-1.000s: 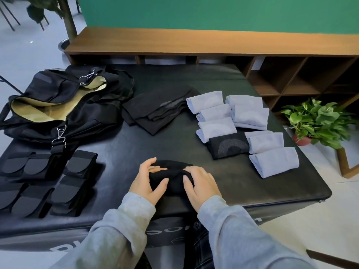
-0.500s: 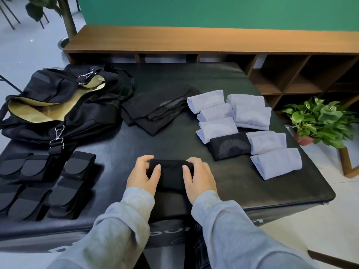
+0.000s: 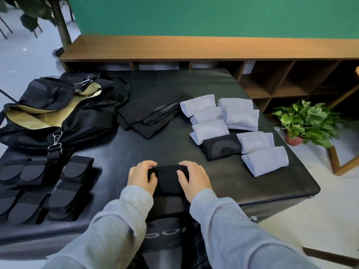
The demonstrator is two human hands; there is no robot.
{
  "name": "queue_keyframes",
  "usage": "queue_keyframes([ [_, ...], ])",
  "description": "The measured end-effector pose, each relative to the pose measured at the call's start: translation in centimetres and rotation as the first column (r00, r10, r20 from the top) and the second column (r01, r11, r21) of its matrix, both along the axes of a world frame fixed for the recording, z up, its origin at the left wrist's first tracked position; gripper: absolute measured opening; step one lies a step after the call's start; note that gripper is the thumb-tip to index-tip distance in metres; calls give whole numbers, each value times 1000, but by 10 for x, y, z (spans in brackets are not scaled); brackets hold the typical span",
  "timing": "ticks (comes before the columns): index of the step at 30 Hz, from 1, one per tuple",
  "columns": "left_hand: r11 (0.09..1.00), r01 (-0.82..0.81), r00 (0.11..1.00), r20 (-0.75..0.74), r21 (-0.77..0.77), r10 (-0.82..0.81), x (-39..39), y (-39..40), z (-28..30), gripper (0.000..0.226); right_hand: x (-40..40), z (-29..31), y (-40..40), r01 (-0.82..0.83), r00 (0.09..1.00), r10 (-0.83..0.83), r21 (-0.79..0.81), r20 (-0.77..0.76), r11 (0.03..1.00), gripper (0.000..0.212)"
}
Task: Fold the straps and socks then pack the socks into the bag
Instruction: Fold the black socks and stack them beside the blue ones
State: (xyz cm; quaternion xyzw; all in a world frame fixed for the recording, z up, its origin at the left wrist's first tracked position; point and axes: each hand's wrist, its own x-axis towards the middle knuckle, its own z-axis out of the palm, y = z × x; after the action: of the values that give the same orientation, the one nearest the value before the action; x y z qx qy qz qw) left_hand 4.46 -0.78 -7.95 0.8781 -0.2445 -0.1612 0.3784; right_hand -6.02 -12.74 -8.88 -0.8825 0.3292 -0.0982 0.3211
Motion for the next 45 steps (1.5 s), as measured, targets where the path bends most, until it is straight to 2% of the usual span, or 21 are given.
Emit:
queue_keyframes([
  [7,999,-27,998,-66,-43,25,-10,9,-6,28,-23,5,-8,-124,991,128,82,-48,989,31],
  [13,998,17,992,-126,-58,-24,-24,6,-4,32,-39,10,-15,-147,982,153,63,-111,987,27],
  [16,991,87,989,-107,-98,-98,-33,2,-2,40,-48,17,-23,-143,979,149,59,-139,988,25],
  [19,990,129,990,-53,-57,-133,-43,-8,5,36,-57,22,-30,-80,991,74,-53,-111,995,26],
  [22,987,159,987,-32,-21,-160,-52,-22,9,39,-65,26,-30,23,1000,-20,-242,14,970,31],
  [25,986,165,984,-65,-22,-166,-62,-35,9,38,-71,25,-23,92,981,-17,-389,194,917,33],
  [27,985,171,982,-78,-39,-173,-68,-43,8,34,-77,19,-18,97,969,16,-435,248,895,36],
  [29,976,214,970,-105,-50,-218,-74,-51,8,37,-82,12,-13,44,989,21,-429,146,902,33],
  [32,952,290,933,-192,-98,-304,-80,-62,6,47,-89,-4,-8,-22,991,-29,-370,-131,929,50],
  [34,937,326,912,-221,-123,-346,-81,-64,5,52,-91,-11,-9,-28,970,-63,-363,-236,932,57],
  [38,931,333,907,-220,-151,-360,-76,-60,-2,54,-92,-15,-17,53,937,-165,-342,-308,938,58],
  [40,930,328,908,-215,-164,-358,-71,-56,-6,53,-89,-9,-17,52,921,-165,-309,-353,950,67],
  [43,936,309,933,-138,-169,-333,-59,-49,-12,48,-77,-13,-17,105,920,-213,-318,-328,942,70],
  [45,952,265,959,-60,-153,-277,-47,-47,-12,44,-63,-8,-12,156,924,-274,-392,-266,907,71],
])
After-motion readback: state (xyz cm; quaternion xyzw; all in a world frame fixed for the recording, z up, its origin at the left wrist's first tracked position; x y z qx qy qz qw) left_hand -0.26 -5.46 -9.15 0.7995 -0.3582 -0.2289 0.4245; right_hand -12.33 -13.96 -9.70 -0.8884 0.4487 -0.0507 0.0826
